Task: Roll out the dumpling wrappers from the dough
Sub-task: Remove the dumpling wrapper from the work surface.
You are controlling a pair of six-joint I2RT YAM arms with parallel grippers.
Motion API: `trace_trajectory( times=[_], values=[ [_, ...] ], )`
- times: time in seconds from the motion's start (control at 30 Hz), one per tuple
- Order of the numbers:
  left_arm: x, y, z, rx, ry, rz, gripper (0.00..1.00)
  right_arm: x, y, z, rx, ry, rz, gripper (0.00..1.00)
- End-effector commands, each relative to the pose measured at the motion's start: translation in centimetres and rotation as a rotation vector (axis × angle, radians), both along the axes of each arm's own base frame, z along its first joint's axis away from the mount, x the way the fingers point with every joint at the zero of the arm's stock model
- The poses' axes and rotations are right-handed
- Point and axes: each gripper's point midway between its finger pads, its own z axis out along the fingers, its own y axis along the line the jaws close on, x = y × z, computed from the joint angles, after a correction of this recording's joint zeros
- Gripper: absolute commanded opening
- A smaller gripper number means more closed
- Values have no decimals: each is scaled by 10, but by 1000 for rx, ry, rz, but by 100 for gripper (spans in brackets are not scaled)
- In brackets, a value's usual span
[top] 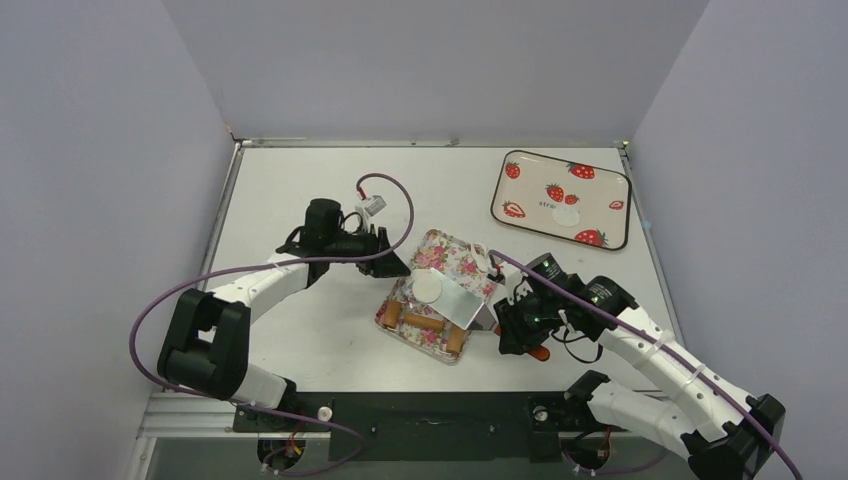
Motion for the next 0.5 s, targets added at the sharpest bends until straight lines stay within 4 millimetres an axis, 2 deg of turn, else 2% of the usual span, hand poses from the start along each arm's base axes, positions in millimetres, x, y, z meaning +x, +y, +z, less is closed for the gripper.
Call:
trace_trajectory(
  times=[0.0, 0.23, 0.47],
  values=[
    [-5, -6, 7, -10, -45, -42, 47, 13, 12, 16, 66, -67, 10, 0],
    [-9, 1, -9, 63, -17, -34, 49, 12, 12, 16, 68, -67, 12, 0],
    [-10, -4, -8, 57, -27, -53, 45, 12, 12, 16, 67, -68, 12, 0]
  ],
)
